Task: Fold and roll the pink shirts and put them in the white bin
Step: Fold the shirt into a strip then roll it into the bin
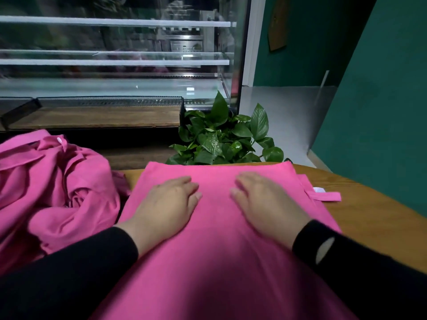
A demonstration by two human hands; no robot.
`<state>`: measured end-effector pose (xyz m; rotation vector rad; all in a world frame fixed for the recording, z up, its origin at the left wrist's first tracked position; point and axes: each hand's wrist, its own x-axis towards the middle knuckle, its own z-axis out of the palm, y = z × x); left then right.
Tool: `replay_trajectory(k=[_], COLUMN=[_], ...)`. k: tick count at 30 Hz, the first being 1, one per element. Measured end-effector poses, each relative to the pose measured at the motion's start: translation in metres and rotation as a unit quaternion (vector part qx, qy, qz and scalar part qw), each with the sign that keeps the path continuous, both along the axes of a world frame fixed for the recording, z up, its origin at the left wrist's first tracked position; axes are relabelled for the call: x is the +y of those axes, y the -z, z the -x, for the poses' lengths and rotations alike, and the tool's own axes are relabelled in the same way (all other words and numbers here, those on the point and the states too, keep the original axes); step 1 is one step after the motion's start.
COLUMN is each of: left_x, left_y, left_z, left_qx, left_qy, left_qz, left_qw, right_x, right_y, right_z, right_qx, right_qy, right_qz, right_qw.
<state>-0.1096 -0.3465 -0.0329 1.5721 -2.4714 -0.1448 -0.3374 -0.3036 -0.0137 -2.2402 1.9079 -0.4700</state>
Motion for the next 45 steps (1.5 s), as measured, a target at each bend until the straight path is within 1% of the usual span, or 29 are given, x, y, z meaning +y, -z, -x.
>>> replay_trajectory(k=[2,6,9,12,14,16,18,19,20,21,22,24,26,27,29,32,34,36,38,39,40,42,45], left_x=[0.006,0.005,0.006,0.009,0.018,0.034,0.057,0.070,0.083,0.093,0.100,0.107,0.104,0.103,0.096,0.086,0.085,0.104,0.139,0.159,0.178,0.211,0.231], left_y=[0.012,0.012,0.014,0.016,0.015,0.012,0.008,0.006,0.006,0.007,0.009,0.013,0.012,0.011,0.010,0.006,0.001,-0.004,-0.009,-0.009,-0.009,-0.005,0.003], left_z=[-0.010,-0.030,-0.034,-0.039,-0.045,-0.048,-0.050,-0.050,-0.049,-0.049,-0.049,-0.049,-0.047,-0.045,-0.040,-0.039,-0.042,-0.046,-0.052,-0.057,-0.063,-0.076,-0.088], left_qx=[-0.051,-0.071,-0.052,-0.003,0.010,0.017,0.013,-0.001,-0.020,-0.038,-0.053,-0.063,-0.064,-0.068,-0.074,-0.074,-0.064,-0.030,0.028,0.045,0.044,0.017,-0.030], left_qy=[-0.006,-0.008,-0.006,-0.006,0.018,0.047,0.053,0.045,0.034,0.025,0.018,0.007,0.000,-0.001,0.001,0.011,0.021,0.034,0.044,0.044,0.039,0.026,0.017], left_qz=[-0.050,-0.043,-0.027,0.033,0.067,0.069,0.061,0.047,0.027,0.003,-0.022,-0.053,-0.048,-0.049,-0.057,-0.069,-0.042,0.010,0.021,0.019,0.018,-0.001,-0.066], left_qw=[0.997,0.997,0.998,0.999,0.998,0.996,0.997,0.998,0.999,0.999,0.998,0.997,0.997,0.997,0.996,0.995,0.997,0.999,0.998,0.998,0.998,1.000,0.997], right_x=[0.014,0.017,0.016,0.015,0.014,0.014,0.020,0.027,0.037,0.052,0.071,0.113,0.144,0.152,0.148,0.132,0.125,0.124,0.130,0.137,0.147,0.172,0.212], right_y=[0.017,0.026,0.025,0.024,0.024,0.023,0.018,0.012,0.006,0.001,-0.004,-0.002,0.010,0.016,0.024,0.027,0.028,0.026,0.021,0.015,0.011,0.003,0.005], right_z=[-0.008,0.017,0.032,0.042,0.050,0.058,0.056,0.050,0.039,0.026,0.011,-0.014,-0.022,-0.019,-0.008,0.006,0.008,0.011,0.013,0.014,0.013,0.008,0.003], right_qx=[0.036,0.078,0.091,0.092,0.088,0.084,0.104,0.092,0.060,0.024,-0.003,0.000,0.026,0.046,0.086,0.108,0.108,0.067,-0.001,-0.018,-0.020,-0.011,0.025], right_qy=[0.009,0.027,0.020,0.014,0.007,0.022,0.037,0.039,0.035,0.029,0.023,0.015,0.022,0.019,0.010,-0.005,-0.019,-0.022,-0.015,-0.019,-0.030,-0.061,-0.074], right_qz=[-0.083,-0.083,-0.093,-0.100,-0.095,-0.052,0.035,0.073,0.089,0.081,0.055,-0.034,-0.113,-0.120,-0.084,-0.068,-0.068,-0.065,-0.050,-0.044,-0.039,-0.054,-0.128], right_qw=[0.996,0.993,0.991,0.991,0.992,0.995,0.993,0.992,0.994,0.996,0.998,0.999,0.993,0.991,0.993,0.992,0.992,0.995,0.999,0.999,0.999,0.997,0.989])
